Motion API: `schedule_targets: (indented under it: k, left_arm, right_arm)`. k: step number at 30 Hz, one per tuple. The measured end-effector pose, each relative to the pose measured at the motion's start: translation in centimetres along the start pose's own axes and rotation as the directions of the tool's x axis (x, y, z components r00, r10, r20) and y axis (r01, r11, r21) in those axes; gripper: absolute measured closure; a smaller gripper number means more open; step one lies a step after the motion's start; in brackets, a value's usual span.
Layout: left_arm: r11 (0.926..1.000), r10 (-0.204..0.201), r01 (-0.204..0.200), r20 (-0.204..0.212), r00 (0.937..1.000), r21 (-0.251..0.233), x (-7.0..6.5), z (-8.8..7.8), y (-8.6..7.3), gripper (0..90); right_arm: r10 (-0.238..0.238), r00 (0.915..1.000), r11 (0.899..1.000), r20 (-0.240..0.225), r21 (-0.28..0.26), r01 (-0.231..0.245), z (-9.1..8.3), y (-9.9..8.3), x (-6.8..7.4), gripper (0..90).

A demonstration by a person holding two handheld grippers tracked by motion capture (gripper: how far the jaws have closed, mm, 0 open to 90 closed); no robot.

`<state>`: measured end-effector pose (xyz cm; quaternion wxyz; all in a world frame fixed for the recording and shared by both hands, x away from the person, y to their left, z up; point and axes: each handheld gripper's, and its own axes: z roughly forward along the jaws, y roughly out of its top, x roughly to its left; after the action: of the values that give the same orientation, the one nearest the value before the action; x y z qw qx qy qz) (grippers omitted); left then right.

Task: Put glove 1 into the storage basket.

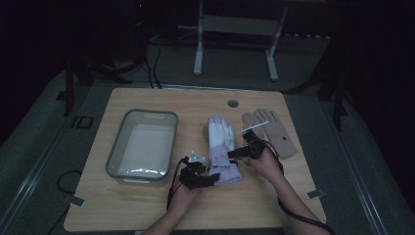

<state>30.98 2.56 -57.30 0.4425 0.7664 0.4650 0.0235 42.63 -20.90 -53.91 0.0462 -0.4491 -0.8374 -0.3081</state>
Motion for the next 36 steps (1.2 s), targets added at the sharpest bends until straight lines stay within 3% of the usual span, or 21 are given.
schedule_targets:
  k: [2,6,10,19,26,32,36]
  left_arm:
    - [0.9997,-0.004,0.003,0.054,0.9985,0.025,0.0,0.2,0.1,46.3]
    - [0.9992,0.016,-0.018,0.056,0.9983,0.035,-0.4,0.1,0.3,60.1]
    - [0.9995,0.000,-0.002,0.073,0.9973,0.031,-0.3,-0.3,0.4,70.2]
    - [0.9991,0.030,-0.032,0.075,0.9967,0.025,-0.4,-1.7,2.0,73.8]
    - [0.9971,0.074,-0.075,0.068,0.9950,0.016,-0.7,-3.5,3.8,73.9]
    - [0.9952,0.094,-0.096,0.089,0.9916,0.016,-0.6,-5.1,5.1,73.9]
    - [0.9913,0.130,-0.131,0.071,0.9889,0.010,-0.8,-6.4,6.1,73.9]
  right_arm:
    - [-0.002,1.0000,1.000,-0.005,0.000,0.002,0.1,0.0,0.1,68.2]
    - [-0.034,0.9988,0.999,0.035,-0.019,0.034,0.0,-0.1,0.9,75.1]
    - [-0.048,0.9973,0.998,0.057,-0.043,0.050,-0.6,-0.2,1.5,80.2]
    - [-0.065,0.9962,0.990,0.058,-0.118,0.072,-3.0,-0.1,2.5,81.2]
    - [-0.100,0.9921,0.979,0.077,-0.172,0.112,-5.3,0.8,4.1,81.3]
    - [-0.128,0.9893,0.969,0.071,-0.203,0.139,-7.0,1.4,5.2,81.5]
    - [-0.148,0.9861,0.961,0.075,-0.226,0.162,-8.0,2.1,6.1,81.5]
